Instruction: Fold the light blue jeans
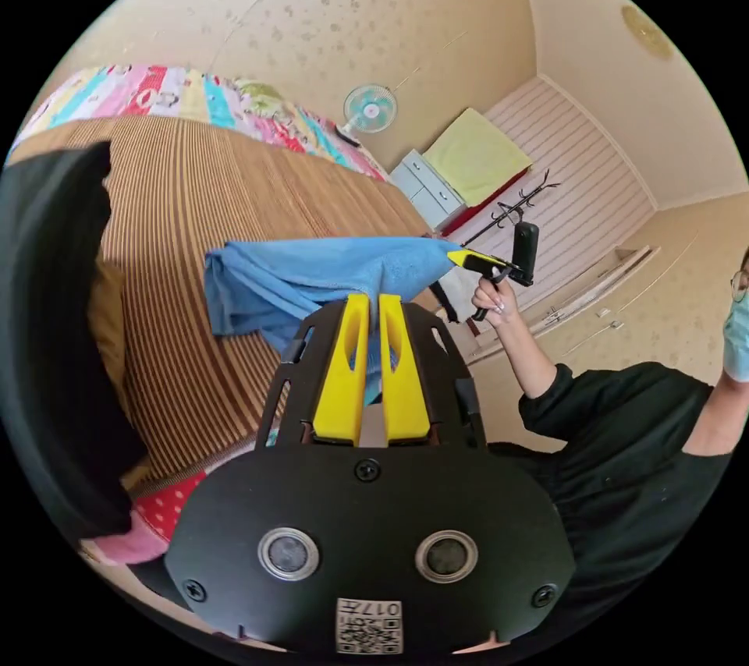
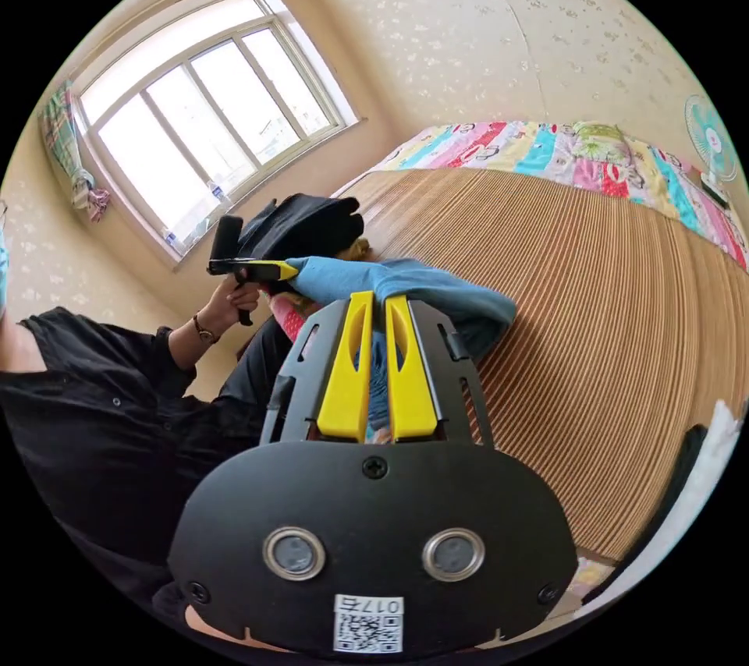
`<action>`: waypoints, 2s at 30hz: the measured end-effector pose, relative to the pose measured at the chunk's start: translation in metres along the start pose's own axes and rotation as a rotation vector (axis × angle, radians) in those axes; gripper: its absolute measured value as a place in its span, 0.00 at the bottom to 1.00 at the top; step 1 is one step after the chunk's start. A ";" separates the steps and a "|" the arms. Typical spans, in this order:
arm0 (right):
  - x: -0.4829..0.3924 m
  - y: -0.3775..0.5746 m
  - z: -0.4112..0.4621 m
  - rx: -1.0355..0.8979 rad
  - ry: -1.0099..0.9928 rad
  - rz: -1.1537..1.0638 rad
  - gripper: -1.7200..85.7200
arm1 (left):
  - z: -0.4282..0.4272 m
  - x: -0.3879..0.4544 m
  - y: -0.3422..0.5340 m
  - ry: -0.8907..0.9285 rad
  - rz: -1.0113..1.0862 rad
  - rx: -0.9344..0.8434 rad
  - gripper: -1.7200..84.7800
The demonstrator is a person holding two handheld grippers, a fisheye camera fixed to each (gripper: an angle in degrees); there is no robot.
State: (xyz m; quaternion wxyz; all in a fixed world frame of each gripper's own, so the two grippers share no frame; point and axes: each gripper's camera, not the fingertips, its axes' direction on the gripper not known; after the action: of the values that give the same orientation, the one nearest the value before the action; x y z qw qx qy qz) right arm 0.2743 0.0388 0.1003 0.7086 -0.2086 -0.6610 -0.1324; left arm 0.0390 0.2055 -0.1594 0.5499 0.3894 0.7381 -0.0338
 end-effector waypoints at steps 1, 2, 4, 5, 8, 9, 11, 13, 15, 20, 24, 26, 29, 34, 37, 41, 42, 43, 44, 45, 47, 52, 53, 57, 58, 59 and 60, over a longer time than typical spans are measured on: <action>0.003 0.023 0.009 -0.008 -0.027 0.036 0.06 | 0.012 -0.013 0.022 -0.004 -0.042 -0.025 0.05; 0.011 0.069 0.027 -0.038 -0.070 0.130 0.07 | 0.030 -0.038 0.062 -0.007 -0.131 -0.061 0.07; 0.024 0.129 0.046 -0.069 -0.089 0.293 0.09 | 0.041 -0.067 0.107 0.029 -0.235 -0.064 0.11; 0.033 0.159 0.051 -0.051 -0.113 0.409 0.10 | 0.039 -0.081 0.125 0.072 -0.294 -0.040 0.13; 0.053 0.185 0.038 0.101 -0.222 0.547 0.13 | 0.020 -0.101 0.115 0.157 -0.352 0.064 0.18; 0.059 0.177 0.029 0.152 -0.213 0.541 0.14 | 0.014 -0.103 0.092 0.169 -0.340 0.089 0.20; 0.071 0.150 0.021 0.174 -0.178 0.509 0.16 | 0.007 -0.100 0.045 0.165 -0.296 0.107 0.21; 0.086 0.117 0.020 0.166 -0.141 0.480 0.18 | 0.007 -0.098 -0.004 0.117 -0.254 0.107 0.21; 0.110 0.077 0.031 0.151 -0.087 0.456 0.19 | 0.013 -0.104 -0.053 0.037 -0.257 0.128 0.21; 0.137 0.035 0.075 0.019 0.002 0.487 0.20 | 0.052 -0.106 -0.089 -0.081 -0.241 0.039 0.22; 0.116 0.044 0.100 -0.054 -0.084 0.503 0.17 | 0.075 -0.092 -0.054 0.024 -0.288 -0.031 0.16; 0.102 0.058 0.094 0.006 -0.028 0.518 0.15 | 0.070 -0.091 -0.031 0.070 -0.334 -0.006 0.14; 0.094 0.073 0.083 -0.002 -0.163 0.523 0.10 | 0.063 -0.099 -0.006 0.228 -0.393 -0.097 0.12; 0.069 0.065 0.036 0.103 -0.504 0.497 0.09 | -0.025 -0.045 0.025 0.469 -0.350 0.019 0.11; 0.037 0.032 0.008 0.081 -0.534 0.423 0.10 | -0.106 0.002 0.025 0.477 -0.300 0.129 0.11; 0.009 -0.038 0.000 0.058 -0.610 0.286 0.11 | -0.225 0.035 -0.005 0.429 -0.221 0.263 0.11; 0.003 -0.064 0.004 0.053 -0.642 0.242 0.11 | -0.265 0.043 -0.022 0.399 -0.176 0.292 0.11; 0.000 -0.078 0.006 0.053 -0.664 0.229 0.11 | -0.286 0.046 -0.031 0.382 -0.146 0.308 0.11; -0.011 -0.108 0.011 0.060 -0.708 0.184 0.11 | -0.333 0.053 -0.049 0.351 -0.094 0.359 0.11; -0.027 -0.139 0.014 0.083 -0.731 0.114 0.11 | -0.383 0.063 -0.066 0.321 -0.049 0.412 0.11; -0.057 -0.183 0.017 0.132 -0.753 0.015 0.11 | -0.460 0.087 -0.088 0.222 0.038 0.478 0.11; -0.124 -0.262 0.062 0.170 -0.704 -0.047 0.11 | -0.605 0.095 -0.110 -0.095 0.053 0.570 0.12; -0.132 -0.271 0.085 0.146 -0.642 -0.036 0.10 | -0.619 0.062 -0.105 -0.134 -0.028 0.556 0.12; -0.118 -0.241 0.187 -0.012 -0.454 0.102 0.10 | -0.603 -0.079 0.024 -0.266 -0.359 0.689 0.13; -0.114 -0.229 0.200 -0.040 -0.452 0.114 0.09 | -0.593 -0.094 0.054 -0.281 -0.388 0.718 0.13; -0.105 -0.200 0.221 -0.105 -0.462 0.130 0.07 | -0.565 -0.117 0.115 -0.300 -0.434 0.758 0.13; -0.095 -0.168 0.235 -0.161 -0.473 0.145 0.06 | -0.532 -0.133 0.178 -0.318 -0.475 0.795 0.12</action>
State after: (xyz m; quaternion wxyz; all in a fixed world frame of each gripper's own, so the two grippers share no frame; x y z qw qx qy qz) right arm -0.0196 -0.0067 0.0358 0.5230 -0.3363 -0.7790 -0.0811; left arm -0.2581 0.5117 0.2282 0.4419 0.3801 0.6432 -0.4965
